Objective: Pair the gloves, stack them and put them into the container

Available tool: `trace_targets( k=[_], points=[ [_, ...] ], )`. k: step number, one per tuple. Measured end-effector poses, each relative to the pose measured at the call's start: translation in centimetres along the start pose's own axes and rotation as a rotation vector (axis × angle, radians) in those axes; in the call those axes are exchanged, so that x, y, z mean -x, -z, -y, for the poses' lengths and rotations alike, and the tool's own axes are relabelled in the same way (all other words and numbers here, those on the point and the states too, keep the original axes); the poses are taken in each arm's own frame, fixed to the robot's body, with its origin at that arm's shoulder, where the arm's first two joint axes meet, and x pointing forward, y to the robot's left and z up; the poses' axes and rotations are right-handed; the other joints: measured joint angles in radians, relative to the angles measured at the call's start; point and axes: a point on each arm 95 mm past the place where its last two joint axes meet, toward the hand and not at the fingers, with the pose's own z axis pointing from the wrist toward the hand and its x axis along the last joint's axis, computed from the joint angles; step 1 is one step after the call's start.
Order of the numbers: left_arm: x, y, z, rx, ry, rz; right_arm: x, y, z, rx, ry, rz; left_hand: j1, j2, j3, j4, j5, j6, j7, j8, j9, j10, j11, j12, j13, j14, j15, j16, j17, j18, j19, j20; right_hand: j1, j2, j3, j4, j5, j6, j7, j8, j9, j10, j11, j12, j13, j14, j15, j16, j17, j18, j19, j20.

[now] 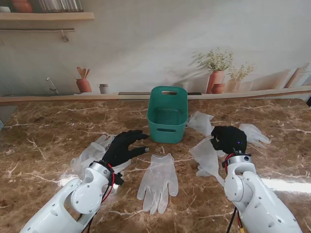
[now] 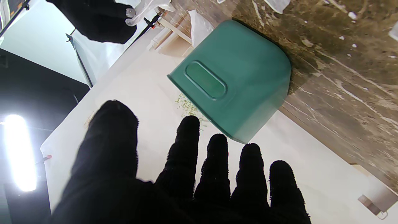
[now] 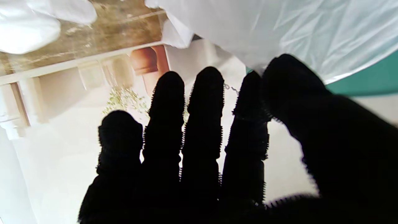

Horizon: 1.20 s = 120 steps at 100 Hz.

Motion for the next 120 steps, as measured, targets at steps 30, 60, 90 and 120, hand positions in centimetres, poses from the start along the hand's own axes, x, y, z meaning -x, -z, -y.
trace_targets(
  k=[30, 60, 90, 120],
  points=[
    [-2.0, -0.6, -1.4, 0.121, 0.039, -0.045, -3.2, 2.6, -5.0, 0.118, -0.138, -0.103, -0.020, -0.144, -0.020, 0.000, -0.032, 0.049, -0.051, -0.016, 0.000, 0.015, -0.001, 0.000, -0.003, 0.000, 0.000, 0.000, -0.011, 0.027, -0.023, 0.025, -0.005, -0.014, 0.016, 0.000, 0.010, 0.006, 0.000, 0.012, 0.012, 0.000, 0.004, 0.012, 0.008, 0.001, 0.010, 0.001, 0.004, 0.011, 0.000, 0.000],
    [-4.3, -1.3, -3.2, 0.196, 0.102, -0.139, -5.8, 3.6, -6.3, 0.160, -0.163, -0.176, -0.056, -0.188, -0.021, 0.003, -0.033, 0.083, -0.065, -0.028, -0.021, 0.025, -0.002, 0.000, -0.022, 0.000, -0.025, 0.000, -0.018, 0.035, -0.072, 0.071, -0.005, -0.015, 0.017, 0.000, 0.011, 0.006, 0.000, 0.012, 0.014, 0.000, 0.004, 0.012, 0.008, 0.001, 0.010, 0.001, 0.004, 0.011, 0.000, 0.000],
    [-5.9, -1.9, -4.4, 0.246, 0.121, -0.194, -7.4, 3.8, -6.5, 0.174, -0.202, -0.197, -0.075, -0.230, -0.020, 0.003, -0.033, 0.067, -0.036, -0.009, -0.021, 0.025, -0.002, 0.000, -0.029, 0.000, -0.025, 0.000, -0.020, 0.040, -0.074, 0.135, -0.006, -0.025, 0.017, 0.000, 0.020, 0.006, 0.000, 0.012, 0.014, 0.001, 0.004, 0.014, 0.008, 0.002, 0.010, 0.001, 0.004, 0.012, 0.000, 0.000],
    [-6.7, -2.6, -4.9, 0.159, 0.131, -0.217, -8.1, 3.7, -6.9, 0.182, -0.213, -0.209, -0.086, -0.268, 0.297, 0.004, 0.011, -0.051, 0.124, 0.136, 0.001, 0.016, -0.001, 0.000, -0.015, 0.002, -0.025, 0.022, -0.030, 0.095, -0.039, 0.235, -0.006, -0.026, 0.017, 0.000, 0.021, 0.006, 0.000, 0.012, 0.015, 0.001, 0.004, 0.023, 0.008, 0.002, 0.010, 0.001, 0.004, 0.013, 0.000, 0.000]
  ],
)
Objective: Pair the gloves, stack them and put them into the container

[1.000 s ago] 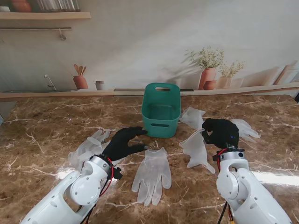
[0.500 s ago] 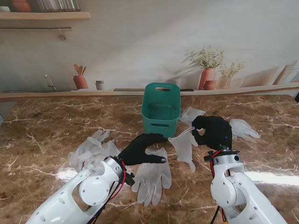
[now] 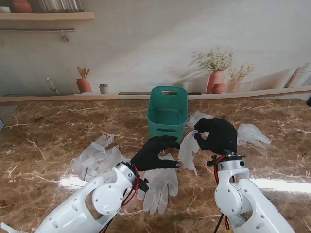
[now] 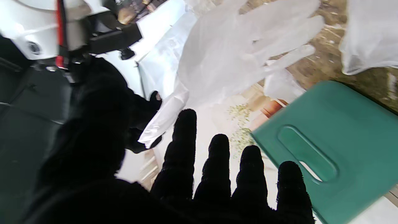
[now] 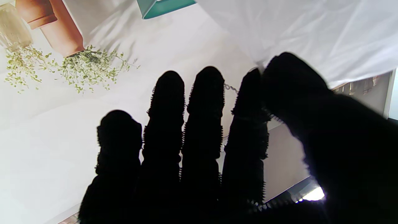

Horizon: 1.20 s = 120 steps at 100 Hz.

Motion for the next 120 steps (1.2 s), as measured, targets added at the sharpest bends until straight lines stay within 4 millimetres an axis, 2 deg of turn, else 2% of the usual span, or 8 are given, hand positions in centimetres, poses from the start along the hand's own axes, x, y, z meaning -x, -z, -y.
trace_targets(
  k=[25, 30, 39, 48, 61, 75, 114, 120],
  points=[
    [-0.5, 1.0, 1.4, 0.094, -0.027, -0.027, 0.3, 0.0, -0.6, 0.020, -0.022, 0.012, -0.042, 0.000, 0.521, 0.019, 0.021, -0.080, -0.015, -0.029, -0.006, -0.015, -0.026, -0.013, -0.015, 0.000, -0.010, 0.000, -0.011, 0.000, -0.144, 0.012, 0.000, 0.000, 0.000, 0.000, 0.000, 0.000, 0.000, 0.000, 0.010, 0.000, 0.001, 0.000, 0.000, 0.000, 0.000, 0.000, 0.001, 0.011, 0.000, 0.000],
    [-0.4, 1.4, 1.8, 0.084, -0.030, -0.018, 0.4, 0.1, -0.8, 0.024, -0.026, 0.013, 0.029, 0.001, 0.592, 0.019, 0.027, -0.102, -0.015, -0.029, -0.006, -0.016, -0.026, -0.013, -0.015, 0.000, -0.010, 0.000, -0.011, 0.000, -0.145, 0.012, 0.000, 0.000, 0.000, 0.000, 0.000, 0.000, 0.000, 0.000, 0.010, 0.000, 0.001, 0.000, 0.000, 0.000, 0.000, 0.000, 0.001, 0.011, 0.000, 0.000],
    [-0.1, 1.8, 2.2, 0.066, -0.037, 0.007, 0.5, 0.2, -1.1, 0.028, -0.044, 0.014, 0.162, 0.001, 0.647, -0.010, 0.050, -0.131, -0.001, -0.029, -0.006, -0.019, -0.026, -0.013, -0.015, 0.000, -0.010, 0.000, -0.011, -0.001, -0.146, 0.013, 0.000, 0.000, 0.000, 0.000, 0.000, 0.000, 0.000, 0.000, 0.010, 0.000, 0.001, 0.000, 0.000, 0.000, 0.000, 0.000, 0.001, 0.012, 0.000, 0.000],
    [0.1, 2.0, 2.2, 0.045, -0.069, 0.020, 0.3, 0.3, -1.4, 0.029, -0.056, 0.011, 0.157, 0.001, 0.643, -0.030, 0.051, -0.131, 0.022, -0.029, -0.006, -0.019, -0.026, -0.013, -0.015, 0.000, -0.011, 0.002, -0.011, -0.001, -0.146, 0.037, 0.000, 0.000, 0.000, 0.000, 0.000, 0.000, 0.000, 0.000, 0.010, 0.000, 0.001, 0.000, 0.000, 0.001, 0.000, 0.000, 0.001, 0.012, 0.000, 0.000],
    [0.2, 2.1, 2.3, 0.025, -0.069, 0.022, 0.0, 0.3, -1.6, 0.033, -0.033, 0.001, -0.060, -0.043, 0.271, -0.029, 0.012, 0.020, -0.070, -0.102, -0.006, -0.018, -0.026, -0.013, -0.015, 0.000, -0.010, 0.003, -0.011, -0.002, -0.146, 0.052, -0.001, 0.000, 0.000, 0.000, 0.000, 0.000, 0.000, 0.000, 0.010, 0.000, 0.001, 0.001, 0.000, 0.001, 0.000, 0.001, 0.001, 0.012, 0.000, 0.000],
    [0.0, 1.7, 1.5, 0.040, -0.068, 0.029, -0.4, 0.3, -1.6, 0.034, -0.019, -0.011, -0.120, -0.074, 0.023, -0.028, -0.084, 0.155, -0.165, -0.153, -0.071, 0.010, -0.032, -0.013, -0.040, 0.000, -0.011, 0.005, -0.011, -0.004, -0.146, 0.041, -0.001, 0.000, 0.000, 0.000, 0.000, 0.000, 0.000, 0.000, 0.010, 0.000, 0.001, 0.002, 0.000, 0.001, 0.000, 0.001, 0.001, 0.012, 0.000, 0.000],
    [0.6, 0.1, 0.1, -0.033, 0.001, 0.128, -0.9, -0.1, -1.6, 0.038, -0.026, -0.024, -0.129, -0.083, -0.094, -0.028, -0.147, 0.261, -0.227, -0.164, -0.131, 0.096, -0.025, -0.013, -0.086, 0.027, -0.021, 0.010, -0.011, -0.007, -0.146, 0.040, -0.001, 0.000, 0.000, 0.000, 0.000, 0.000, 0.000, 0.000, 0.010, 0.000, 0.001, 0.002, 0.007, 0.001, 0.000, 0.001, 0.002, 0.012, 0.000, 0.000],
    [0.5, -0.1, 0.1, -0.024, 0.027, 0.125, -1.0, -0.2, -1.6, 0.040, -0.027, -0.024, -0.080, -0.035, -0.257, -0.027, -0.147, 0.245, -0.225, -0.164, -0.131, 0.086, -0.025, -0.013, -0.086, 0.027, -0.022, 0.010, -0.011, -0.007, -0.146, 0.016, -0.001, 0.000, 0.000, 0.000, 0.000, 0.000, 0.000, 0.000, 0.010, 0.000, 0.001, 0.002, 0.007, 0.001, 0.000, 0.001, 0.002, 0.014, 0.000, 0.000]
  ],
)
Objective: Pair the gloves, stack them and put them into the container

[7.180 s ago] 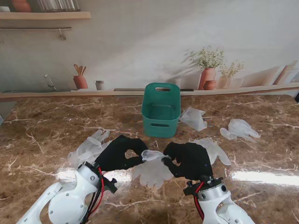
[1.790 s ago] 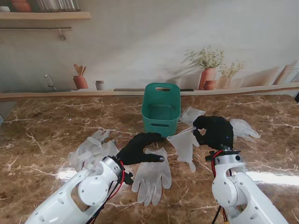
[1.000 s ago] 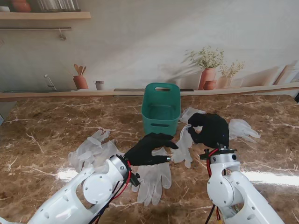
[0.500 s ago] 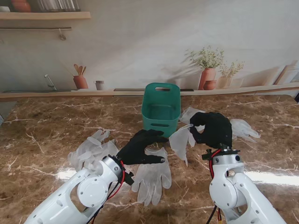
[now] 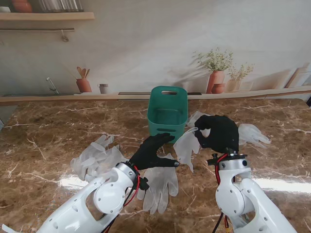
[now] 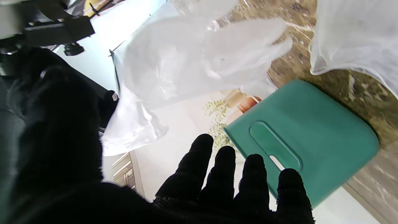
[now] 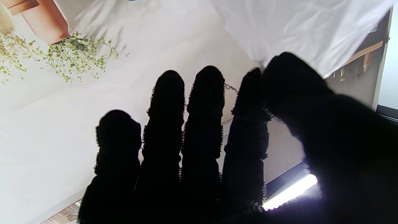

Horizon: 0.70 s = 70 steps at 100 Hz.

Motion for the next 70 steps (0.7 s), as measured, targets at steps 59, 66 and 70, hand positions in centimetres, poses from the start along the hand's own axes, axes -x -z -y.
trace_targets(
  k=[59, 66, 70],
  points=[
    [-1.7, -0.5, -1.3, -0.166, 0.173, -0.041, -0.1, 0.3, 0.5, -0.012, 0.023, -0.020, 0.293, 0.073, 0.355, -0.046, 0.212, -0.451, 0.713, 0.570, 0.241, -0.104, 0.064, 0.067, 0.084, -0.001, 0.048, 0.086, 0.000, -0.017, 0.006, 0.073, 0.000, -0.025, 0.009, 0.000, 0.016, 0.000, 0.000, -0.001, 0.012, 0.000, 0.001, 0.000, 0.004, 0.000, 0.000, 0.010, 0.002, 0.008, 0.000, 0.000],
    [-1.7, -0.4, -0.8, -0.179, 0.150, -0.034, -0.1, 0.7, 0.2, -0.016, 0.013, -0.030, 0.261, 0.056, 0.484, -0.065, 0.217, -0.450, 0.714, 0.570, 0.368, -0.106, 0.099, 0.102, 0.207, -0.001, 0.101, 0.132, -0.001, -0.006, 0.072, 0.179, -0.001, -0.034, 0.014, 0.000, 0.019, 0.001, 0.000, -0.001, 0.016, 0.001, 0.003, 0.000, 0.004, 0.001, 0.000, 0.010, 0.002, 0.008, 0.000, 0.000],
    [-1.8, -0.3, -0.4, -0.191, 0.127, -0.038, -0.1, 1.0, 0.0, -0.018, 0.004, -0.038, 0.251, 0.042, 0.509, -0.074, 0.227, -0.450, 0.714, 0.569, 0.475, -0.106, 0.124, 0.132, 0.302, 0.010, 0.152, 0.163, 0.009, 0.010, 0.103, 0.211, -0.001, -0.035, 0.014, 0.000, 0.019, 0.001, 0.000, -0.001, 0.016, 0.001, 0.005, 0.000, 0.004, 0.001, 0.000, 0.010, 0.002, 0.008, 0.000, 0.000]
  ],
)
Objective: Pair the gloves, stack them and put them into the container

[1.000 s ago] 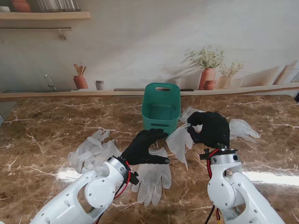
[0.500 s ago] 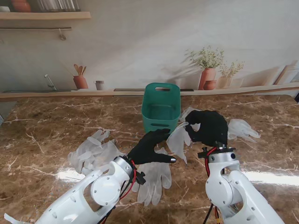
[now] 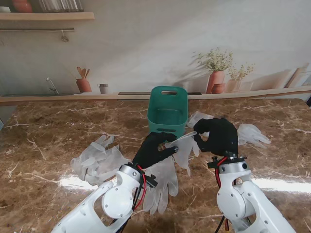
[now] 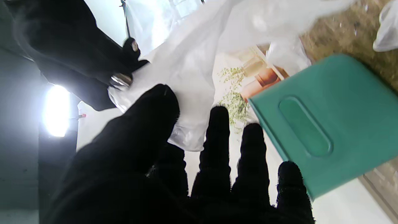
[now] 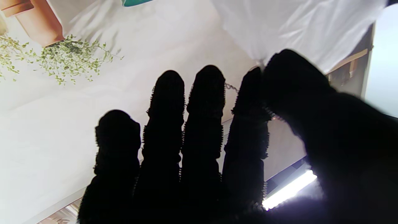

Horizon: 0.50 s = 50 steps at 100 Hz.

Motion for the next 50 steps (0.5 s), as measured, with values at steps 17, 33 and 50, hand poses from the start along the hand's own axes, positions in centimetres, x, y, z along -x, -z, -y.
trace_targets(
  k=[17, 33, 50],
  points=[
    [-1.1, 0.2, 2.0, -0.038, -0.104, -0.060, -0.8, 1.5, -1.5, 0.008, -0.001, -0.031, -0.001, -0.020, 0.013, -0.014, 0.020, 0.002, 0.000, -0.036, 0.323, -0.006, 0.071, 0.180, 0.293, 0.050, 0.208, 0.129, 0.077, 0.091, 0.330, 0.030, -0.001, -0.013, 0.000, 0.000, 0.009, 0.000, 0.000, -0.006, 0.000, 0.003, 0.000, 0.000, 0.000, 0.009, 0.000, 0.000, 0.000, 0.000, 0.000, 0.000],
    [-2.9, 1.2, 4.2, -0.046, -0.145, -0.126, -2.3, 2.6, -3.0, -0.021, -0.038, -0.085, -0.001, -0.033, 0.013, -0.016, 0.051, 0.010, -0.001, -0.085, 0.390, -0.007, 0.146, 0.202, 0.389, 0.063, 0.308, 0.180, 0.096, 0.104, 0.568, -0.029, -0.001, -0.014, 0.001, 0.000, 0.010, 0.000, 0.000, -0.012, 0.010, 0.007, 0.000, 0.000, 0.000, 0.009, 0.000, 0.000, -0.001, 0.001, 0.000, 0.000],
    [-4.4, 2.9, 5.6, -0.015, -0.189, -0.177, -3.4, 4.1, -4.2, -0.070, -0.066, -0.134, -0.001, -0.052, 0.013, -0.016, 0.077, 0.013, -0.003, -0.117, 0.418, -0.009, 0.173, 0.217, 0.407, 0.065, 0.342, 0.204, 0.104, 0.108, 0.605, -0.047, -0.001, -0.014, 0.001, 0.000, 0.010, 0.000, 0.000, -0.014, 0.010, 0.008, 0.000, 0.000, 0.001, 0.010, 0.000, 0.000, -0.001, 0.001, 0.000, 0.000]
  ],
)
